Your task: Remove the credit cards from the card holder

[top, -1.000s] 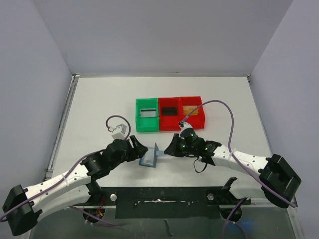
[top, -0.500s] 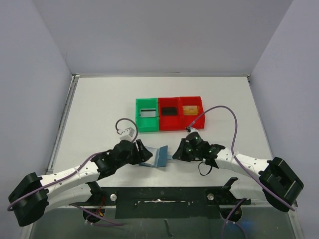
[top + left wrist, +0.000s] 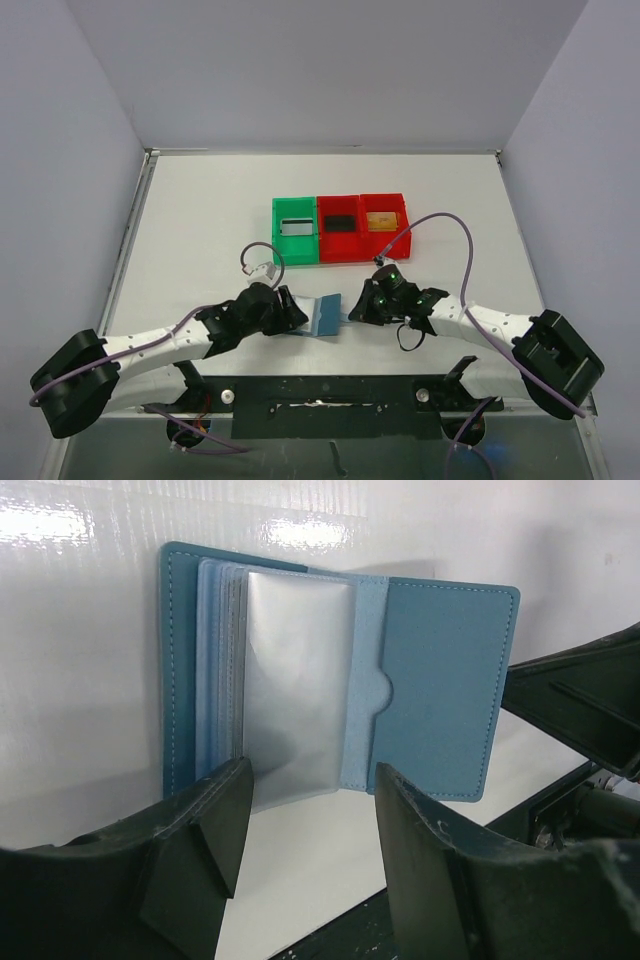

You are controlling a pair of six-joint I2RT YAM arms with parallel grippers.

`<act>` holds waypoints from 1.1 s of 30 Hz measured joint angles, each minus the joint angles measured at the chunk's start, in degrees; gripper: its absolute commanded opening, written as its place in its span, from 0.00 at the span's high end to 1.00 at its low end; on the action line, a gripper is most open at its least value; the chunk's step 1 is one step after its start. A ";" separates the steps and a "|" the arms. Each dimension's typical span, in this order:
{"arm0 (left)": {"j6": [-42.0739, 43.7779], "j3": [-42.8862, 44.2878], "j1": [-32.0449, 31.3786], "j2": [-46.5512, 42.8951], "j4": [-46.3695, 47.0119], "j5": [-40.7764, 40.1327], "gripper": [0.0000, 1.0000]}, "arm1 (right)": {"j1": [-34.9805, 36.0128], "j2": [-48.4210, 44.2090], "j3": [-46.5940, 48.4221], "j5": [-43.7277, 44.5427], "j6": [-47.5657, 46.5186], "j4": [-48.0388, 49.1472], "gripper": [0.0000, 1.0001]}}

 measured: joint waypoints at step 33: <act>0.37 1.53 0.00 4.28 1.42 0.85 0.57 | -0.11 1.84 -1.11 0.26 0.20 -0.04 0.95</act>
